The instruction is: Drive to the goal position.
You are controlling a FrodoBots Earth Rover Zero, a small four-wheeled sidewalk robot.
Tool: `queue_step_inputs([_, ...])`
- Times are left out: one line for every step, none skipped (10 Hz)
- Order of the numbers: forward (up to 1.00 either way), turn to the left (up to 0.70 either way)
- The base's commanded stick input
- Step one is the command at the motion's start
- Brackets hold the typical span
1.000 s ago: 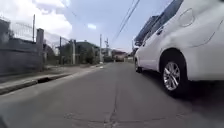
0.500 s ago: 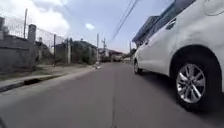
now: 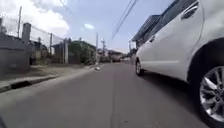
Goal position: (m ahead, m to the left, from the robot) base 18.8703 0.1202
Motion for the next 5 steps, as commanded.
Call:
queue_step_inputs([1.0,-0.06])
queue_step_inputs([1.0,-0.26])
queue_step_inputs([1.0,-0.37])
queue_step_inputs([1.0,-0.38])
queue_step_inputs([1.0,-0.38])
